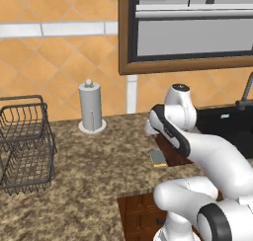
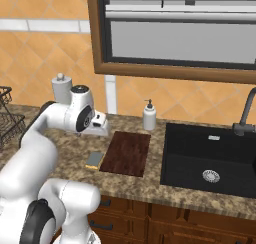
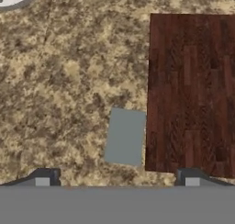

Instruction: Pick up the sponge from the counter and clean the cutting board by briefly scrubbing or pressing down on the cutting board. Once finished, release the sponge.

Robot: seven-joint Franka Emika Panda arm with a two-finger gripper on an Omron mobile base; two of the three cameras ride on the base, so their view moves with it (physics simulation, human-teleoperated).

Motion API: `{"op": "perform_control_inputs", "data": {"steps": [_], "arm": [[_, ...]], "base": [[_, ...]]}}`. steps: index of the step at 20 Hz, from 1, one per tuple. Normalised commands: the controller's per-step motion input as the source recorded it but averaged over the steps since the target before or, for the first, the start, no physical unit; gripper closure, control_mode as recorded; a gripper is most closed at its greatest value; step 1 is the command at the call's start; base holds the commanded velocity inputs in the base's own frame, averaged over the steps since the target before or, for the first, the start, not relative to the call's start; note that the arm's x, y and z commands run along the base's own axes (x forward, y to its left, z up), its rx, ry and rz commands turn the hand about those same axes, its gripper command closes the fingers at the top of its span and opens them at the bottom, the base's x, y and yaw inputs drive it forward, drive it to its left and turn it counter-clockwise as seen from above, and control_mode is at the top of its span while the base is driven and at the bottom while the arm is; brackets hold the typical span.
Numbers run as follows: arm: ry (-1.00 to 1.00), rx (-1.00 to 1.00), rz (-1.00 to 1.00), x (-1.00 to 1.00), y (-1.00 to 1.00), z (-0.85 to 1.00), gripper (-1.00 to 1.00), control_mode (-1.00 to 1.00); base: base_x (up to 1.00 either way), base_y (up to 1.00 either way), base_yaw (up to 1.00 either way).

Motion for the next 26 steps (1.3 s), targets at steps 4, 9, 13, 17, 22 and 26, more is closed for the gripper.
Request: {"op": "perform_control_inputs", "data": {"steps": [4, 9, 13, 17, 22, 26], "arm": [[0.00, 0.03, 0.00, -0.06, 0.00, -0.71, -1.00, -1.00], [0.00, 0.00, 0.00, -0.02, 0.00, -0.50, -1.00, -1.00], [0.00, 0.00, 0.00, 0.00, 0.00, -0.57, -1.00, -1.00], [0.00, -0.12, 0.00, 0.00, 0.00, -0.35, -1.00, -1.00], [0.01, -0.03, 0.00, 0.04, 0.00, -0.30, -1.00, -1.00], [0.00, 0.01, 0.00, 0.00, 0.00, -0.31, -1.00, -1.00]], "base": [[0.00, 0.00, 0.00], [0.00, 0.00, 0.00], [0.00, 0.00, 0.00], [0.00, 0.00, 0.00], [0.00, 0.00, 0.00], [0.00, 0.00, 0.00]]}}
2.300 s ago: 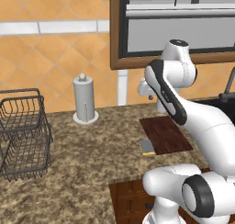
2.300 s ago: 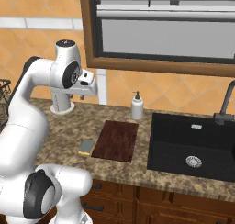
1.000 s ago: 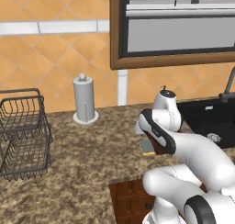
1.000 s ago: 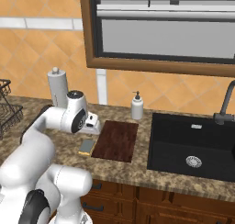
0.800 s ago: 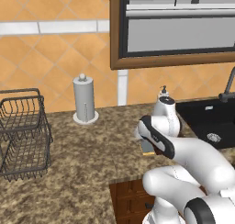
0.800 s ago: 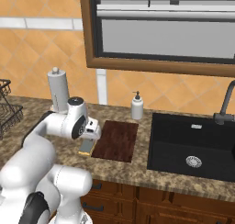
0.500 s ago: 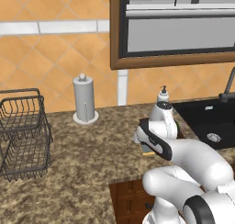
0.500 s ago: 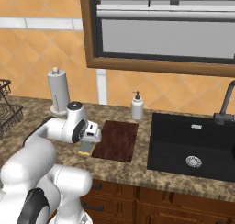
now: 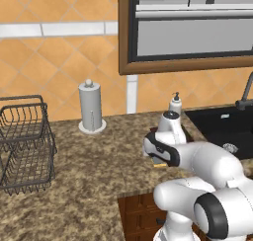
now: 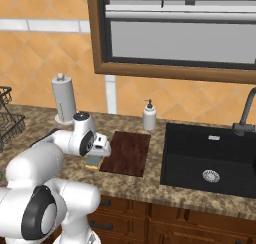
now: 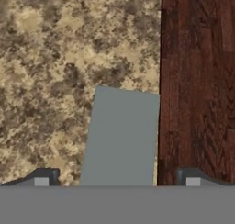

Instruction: Pick up the sponge from the counter and clean the cutting board by briefly scrubbing or pressing down on the cutting board. Once finished, release the sponge.

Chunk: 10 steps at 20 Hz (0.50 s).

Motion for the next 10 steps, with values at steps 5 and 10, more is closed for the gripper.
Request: {"op": "perform_control_inputs", "data": {"steps": [5, 10], "arm": [[0.00, 0.01, -0.01, 0.00, 0.00, -0.19, -1.00, -1.00], [0.00, 0.00, 0.00, 0.00, 0.00, -0.23, -1.00, -1.00]], "base": [[0.00, 0.00, 0.00], [0.00, 0.00, 0.00]]}}
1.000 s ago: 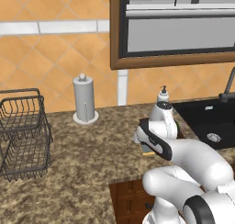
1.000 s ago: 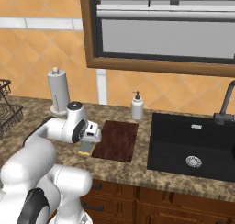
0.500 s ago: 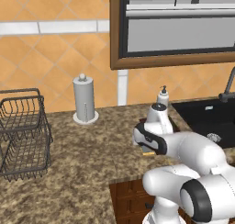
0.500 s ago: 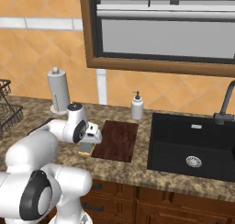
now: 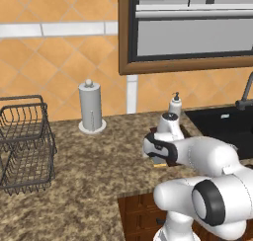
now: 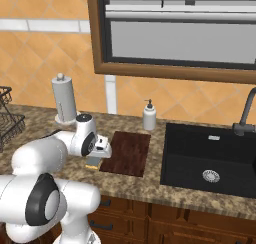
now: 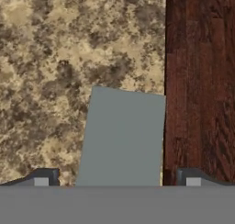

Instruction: Pick up the sponge from the counter and clean the cutting board by briefly scrubbing or pressing down on the cutting board. Once finished, release the sponge.

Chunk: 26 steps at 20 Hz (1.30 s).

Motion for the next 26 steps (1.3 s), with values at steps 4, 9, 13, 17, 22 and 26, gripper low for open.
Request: {"op": "perform_control_inputs", "data": {"steps": [4, 9, 13, 17, 22, 26], "arm": [[0.00, 0.00, 0.00, 0.00, 0.00, -0.31, -1.00, -1.00], [0.01, 0.00, 0.00, 0.11, 0.00, -0.31, -1.00, -1.00], [0.03, 0.00, 0.00, 0.16, 0.00, -0.37, -1.00, -1.00], [0.04, 0.00, 0.00, 0.21, 0.04, -0.42, 1.00, -1.00], [0.00, 0.02, 0.00, -0.14, 0.05, -0.29, 1.00, -1.00], [-0.03, 0.00, 0.02, -0.38, -0.01, 0.01, 1.00, -1.00]], "base": [[0.00, 0.00, 0.00], [0.00, 0.00, 0.00], [0.00, 0.00, 0.00], [0.00, 0.00, 0.00], [0.00, 0.00, 0.00], [0.00, 0.00, 0.00]]}}
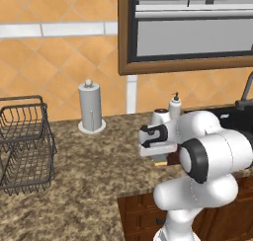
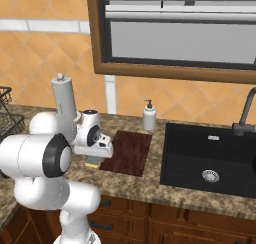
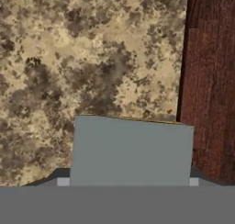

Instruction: Pick up the sponge from the counter and clean the cutting board by briefly scrubbing or pressing down on the cutting board. Once finished, release the sponge.

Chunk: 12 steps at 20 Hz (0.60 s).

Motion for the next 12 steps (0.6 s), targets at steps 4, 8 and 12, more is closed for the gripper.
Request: {"op": "perform_control_inputs", "data": {"steps": [4, 8, 12], "arm": [[-0.03, 0.00, 0.06, -0.31, -0.23, 0.25, 1.00, -1.00], [-0.01, 0.02, 0.07, -0.10, -0.49, 0.49, 1.00, -1.00], [0.03, 0.17, 0.03, 0.41, -0.66, 0.04, 1.00, -1.00]], "base": [[0.00, 0.00, 0.00], [0.00, 0.00, 0.00], [0.00, 0.00, 0.00]]}}
